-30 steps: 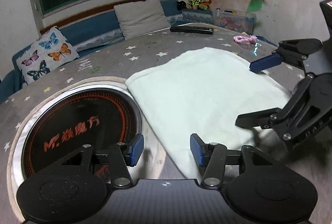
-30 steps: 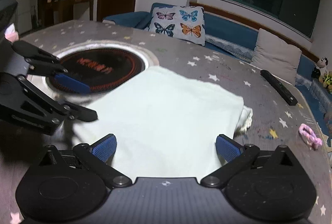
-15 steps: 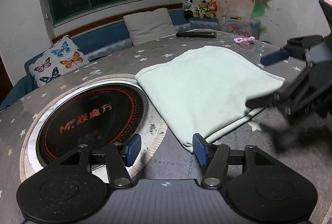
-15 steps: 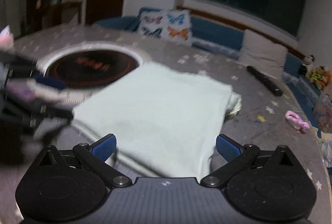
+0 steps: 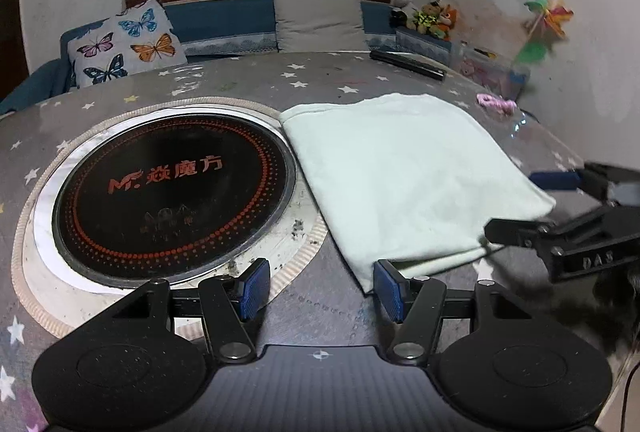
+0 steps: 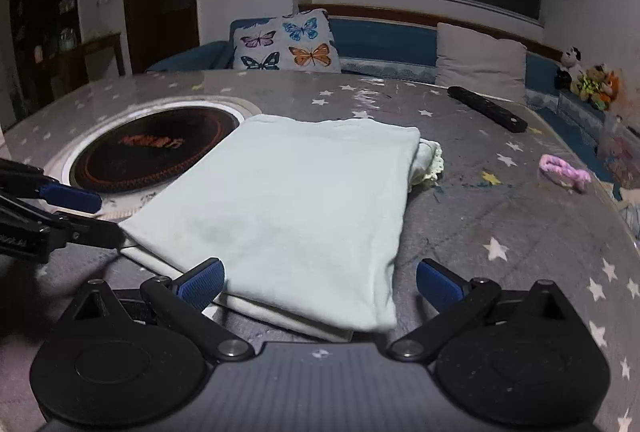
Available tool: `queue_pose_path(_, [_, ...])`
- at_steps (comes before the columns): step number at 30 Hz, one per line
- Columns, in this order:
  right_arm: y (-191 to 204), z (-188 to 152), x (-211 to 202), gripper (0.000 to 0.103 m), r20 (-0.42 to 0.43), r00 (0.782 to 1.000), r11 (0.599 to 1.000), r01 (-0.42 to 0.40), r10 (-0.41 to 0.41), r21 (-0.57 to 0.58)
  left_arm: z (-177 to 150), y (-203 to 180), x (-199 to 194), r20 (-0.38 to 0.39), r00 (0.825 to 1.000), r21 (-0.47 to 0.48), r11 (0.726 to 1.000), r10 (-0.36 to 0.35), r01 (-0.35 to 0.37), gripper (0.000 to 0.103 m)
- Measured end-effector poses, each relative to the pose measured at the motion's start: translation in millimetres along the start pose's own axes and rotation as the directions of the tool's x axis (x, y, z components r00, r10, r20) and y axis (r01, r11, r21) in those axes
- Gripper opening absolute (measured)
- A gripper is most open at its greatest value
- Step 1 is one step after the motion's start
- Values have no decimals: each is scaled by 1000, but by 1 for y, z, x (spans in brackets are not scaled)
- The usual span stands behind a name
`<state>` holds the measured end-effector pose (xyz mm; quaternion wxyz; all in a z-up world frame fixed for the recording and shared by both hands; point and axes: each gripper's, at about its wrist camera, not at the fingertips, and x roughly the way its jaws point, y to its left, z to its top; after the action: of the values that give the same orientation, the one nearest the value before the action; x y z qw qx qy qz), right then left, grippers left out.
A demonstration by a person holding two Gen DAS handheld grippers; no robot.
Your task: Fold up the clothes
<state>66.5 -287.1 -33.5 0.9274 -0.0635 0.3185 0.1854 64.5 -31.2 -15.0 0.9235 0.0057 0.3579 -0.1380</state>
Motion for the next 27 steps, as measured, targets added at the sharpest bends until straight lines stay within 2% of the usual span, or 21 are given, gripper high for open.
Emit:
queue_pose_path(2, [-2, -2, -5, 103, 8, 1000, 1000, 6, -6, 17, 0, -2, -2, 2, 1000, -2, 1000, 1, -1, 61])
queue_pose_path(4, [-6, -6, -6, 103, 5, 1000, 999, 17, -18, 38, 0, -4, -2, -1, 1000, -7, 1000, 7, -7, 66])
queue_pose_path(11, [-10, -17, -7, 103, -25, 999, 995, 34, -32, 94, -4, -11, -5, -18, 1000, -26, 999, 19, -19, 76])
queue_pose_path(16, [-7, -18, -5, 103, -35, 998, 995, 52, -49, 80, -5, -20, -8, -26, 999, -20, 999, 29, -29, 88])
queue_pose_path(24, [-5, -20, -4, 103, -33, 998, 996, 57, -55, 64, -6, -27, -7, -54, 997, -23, 998, 58, -59, 99])
queue_pose_path(27, [-6, -21, -3, 103, -30, 998, 996, 56, -54, 68, -7, -27, -5, -70, 995, -27, 997, 71, -73, 100])
